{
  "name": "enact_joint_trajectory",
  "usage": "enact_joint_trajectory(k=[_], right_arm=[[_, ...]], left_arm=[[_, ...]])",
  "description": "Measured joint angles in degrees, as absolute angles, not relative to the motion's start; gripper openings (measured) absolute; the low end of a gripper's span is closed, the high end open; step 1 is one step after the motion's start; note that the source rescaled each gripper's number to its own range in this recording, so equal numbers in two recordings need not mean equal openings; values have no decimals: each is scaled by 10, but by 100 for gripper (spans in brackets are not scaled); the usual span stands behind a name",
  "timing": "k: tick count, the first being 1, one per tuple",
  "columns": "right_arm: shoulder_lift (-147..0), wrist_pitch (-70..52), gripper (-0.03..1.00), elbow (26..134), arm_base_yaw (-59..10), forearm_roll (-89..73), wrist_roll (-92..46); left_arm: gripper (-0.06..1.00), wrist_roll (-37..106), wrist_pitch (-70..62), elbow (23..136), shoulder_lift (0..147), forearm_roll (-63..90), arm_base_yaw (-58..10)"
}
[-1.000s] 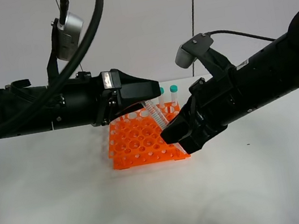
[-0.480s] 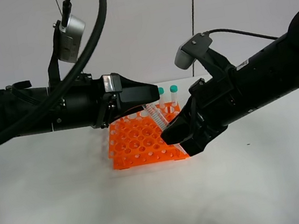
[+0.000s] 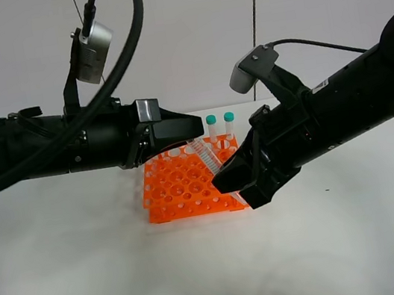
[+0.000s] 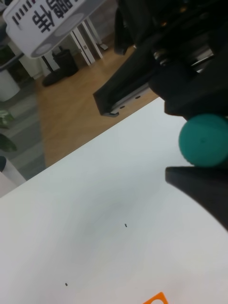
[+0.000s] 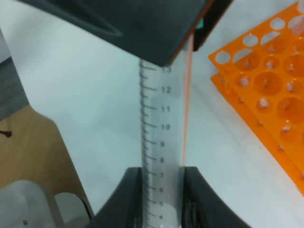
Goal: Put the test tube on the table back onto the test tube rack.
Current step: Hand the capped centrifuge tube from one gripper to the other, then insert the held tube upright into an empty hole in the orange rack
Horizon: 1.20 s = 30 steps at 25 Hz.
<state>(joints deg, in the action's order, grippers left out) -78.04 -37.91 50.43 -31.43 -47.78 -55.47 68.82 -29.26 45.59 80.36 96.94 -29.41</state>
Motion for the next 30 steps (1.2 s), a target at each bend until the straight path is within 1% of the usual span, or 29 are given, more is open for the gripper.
enact_joint_trajectory(k=[9, 10, 11, 12, 13, 15, 16, 17, 20, 23, 25, 30], right_arm=[[-780, -368, 1, 504, -314, -492, -555], [-780, -367, 5, 504, -314, -492, -555], [-780, -361, 15, 504, -314, -496, -555], [-780, -353, 28, 504, -314, -499, -555], [-780, -351, 46, 504, -314, -500, -557], [-780, -351, 79, 504, -314, -500, -562], [-780, -351, 86, 504, -314, -500, -563], [-780, -351, 91, 504, -314, -500, -564], [-774, -356, 96, 513, -314, -492, -554], [-750, -376, 96, 543, -314, -456, -508], [-730, -397, 96, 568, -314, -407, -443], [-716, -479, 96, 626, -306, -224, -267]], left_arm=[[0, 688, -288, 456, 804, 975, -294], [0, 688, -287, 456, 804, 975, -294], [0, 688, -288, 456, 804, 974, -294], [0, 688, -289, 456, 804, 972, -294], [0, 688, -289, 456, 804, 972, -294], [0, 688, -289, 456, 804, 972, -294], [0, 688, -289, 456, 804, 972, -294], [0, 688, -289, 456, 804, 972, -294], [0, 688, -289, 456, 804, 971, -294], [0, 688, -289, 456, 804, 971, -294], [0, 686, -289, 456, 804, 971, -294], [0, 686, -288, 456, 804, 969, -294]])
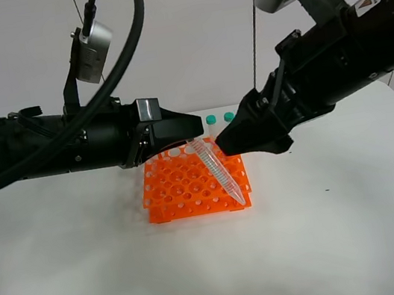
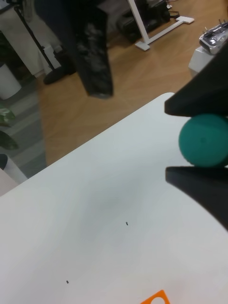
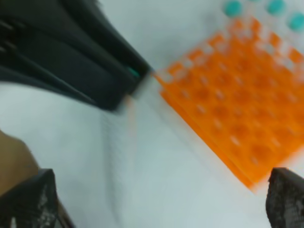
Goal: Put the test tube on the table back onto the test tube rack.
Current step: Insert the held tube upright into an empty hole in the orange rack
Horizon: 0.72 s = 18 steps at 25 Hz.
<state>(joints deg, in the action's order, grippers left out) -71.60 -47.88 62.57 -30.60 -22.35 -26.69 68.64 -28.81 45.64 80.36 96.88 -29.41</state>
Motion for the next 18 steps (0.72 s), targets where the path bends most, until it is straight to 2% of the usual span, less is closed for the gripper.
enact_joint_trajectory(k=[4, 13, 18], right_arm=[[-716, -511, 96, 634, -246, -126, -191], [-775, -546, 96, 635, -52, -85, -133], [-785, -609, 96, 635, -5, -72, -85]], left_arm=[[0, 686, -286, 456, 804, 969, -294], [0, 686, -285, 456, 804, 969, -294], [0, 686, -285, 456, 804, 969, -294]])
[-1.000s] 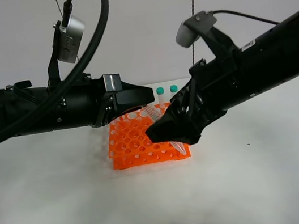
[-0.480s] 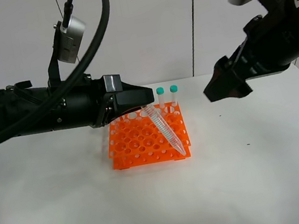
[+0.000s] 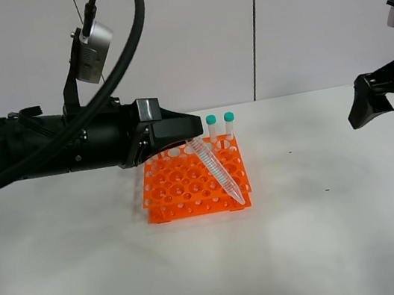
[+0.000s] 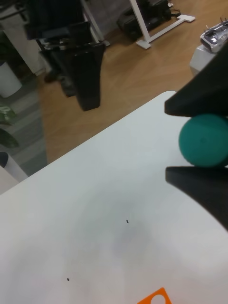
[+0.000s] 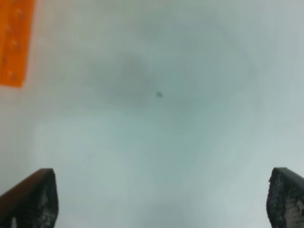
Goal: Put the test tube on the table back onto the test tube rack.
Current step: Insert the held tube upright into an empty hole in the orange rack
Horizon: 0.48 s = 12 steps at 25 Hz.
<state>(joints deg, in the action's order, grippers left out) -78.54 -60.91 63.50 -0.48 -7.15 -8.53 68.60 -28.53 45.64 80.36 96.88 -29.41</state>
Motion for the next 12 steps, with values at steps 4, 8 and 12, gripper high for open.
enact_joint_trajectory(k=[4, 8, 12], right_arm=[[-785, -675, 96, 635, -4, -66, -76], [-785, -696, 96, 633, -4, -49, -58], [-785, -696, 96, 623, -4, -32, -44]], left_arm=[[0, 686, -285, 456, 804, 969, -294], [0, 686, -285, 456, 804, 969, -294], [0, 686, -285, 456, 804, 969, -294]])
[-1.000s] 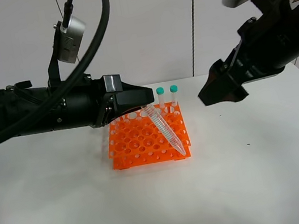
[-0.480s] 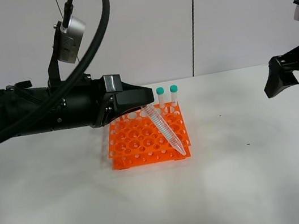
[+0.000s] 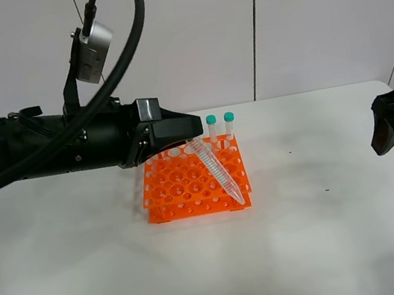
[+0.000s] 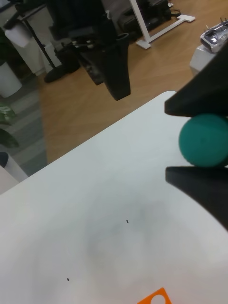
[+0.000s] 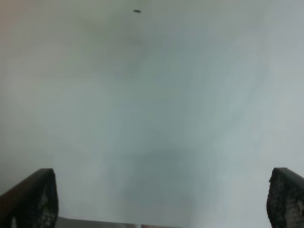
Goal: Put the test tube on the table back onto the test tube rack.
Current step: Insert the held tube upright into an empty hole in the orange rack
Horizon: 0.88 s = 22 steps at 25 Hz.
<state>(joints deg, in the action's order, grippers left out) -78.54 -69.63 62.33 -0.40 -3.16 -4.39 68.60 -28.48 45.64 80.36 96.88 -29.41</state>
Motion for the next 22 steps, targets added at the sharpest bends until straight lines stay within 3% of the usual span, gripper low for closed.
enact_joint_trajectory(k=[9, 17, 22], right_arm=[[-705, -696, 94, 510, -4, -31, -43], [-489, -653, 92, 322, -4, -31, -43], [-336, -590, 92, 295, -4, -35, -43]], left_arm=[[0, 685, -285, 456, 804, 969, -294], [0, 685, -285, 456, 804, 969, -294], [0, 684, -285, 456, 804, 969, -294]])
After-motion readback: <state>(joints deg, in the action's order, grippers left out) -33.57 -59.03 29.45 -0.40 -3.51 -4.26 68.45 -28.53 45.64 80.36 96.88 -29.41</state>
